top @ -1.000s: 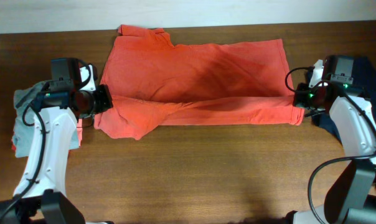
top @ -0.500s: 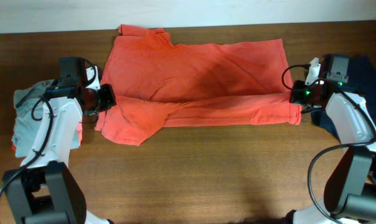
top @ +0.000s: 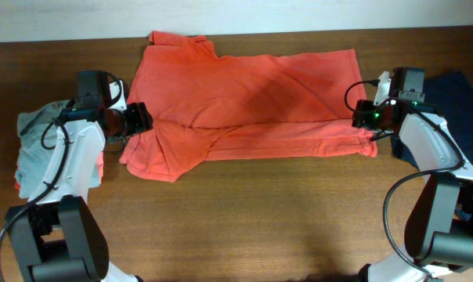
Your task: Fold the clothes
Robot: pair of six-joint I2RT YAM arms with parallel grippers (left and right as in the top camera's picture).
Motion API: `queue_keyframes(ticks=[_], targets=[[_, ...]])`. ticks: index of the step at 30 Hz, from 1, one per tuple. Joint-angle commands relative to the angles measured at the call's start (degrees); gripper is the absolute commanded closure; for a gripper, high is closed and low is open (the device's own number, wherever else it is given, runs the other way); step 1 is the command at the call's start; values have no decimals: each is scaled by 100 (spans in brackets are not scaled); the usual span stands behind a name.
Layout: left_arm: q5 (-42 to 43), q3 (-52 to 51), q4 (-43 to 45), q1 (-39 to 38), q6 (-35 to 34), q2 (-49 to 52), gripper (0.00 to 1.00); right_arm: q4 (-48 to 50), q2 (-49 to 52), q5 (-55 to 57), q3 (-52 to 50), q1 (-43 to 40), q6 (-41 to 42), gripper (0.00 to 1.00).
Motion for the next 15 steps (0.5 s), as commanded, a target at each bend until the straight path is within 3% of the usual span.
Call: queue_keyframes(ticks=[1, 8, 15], targets=[[-4, 31, -282, 26, -9, 72, 30, -179, 20, 142, 4, 24, 31, 39], [-199, -33, -1056, 26, -9, 72, 29, -686, 20, 144, 2, 24, 28, 38], [-260, -544, -863, 26, -9, 79, 29, -931, 20, 144, 2, 24, 28, 37]])
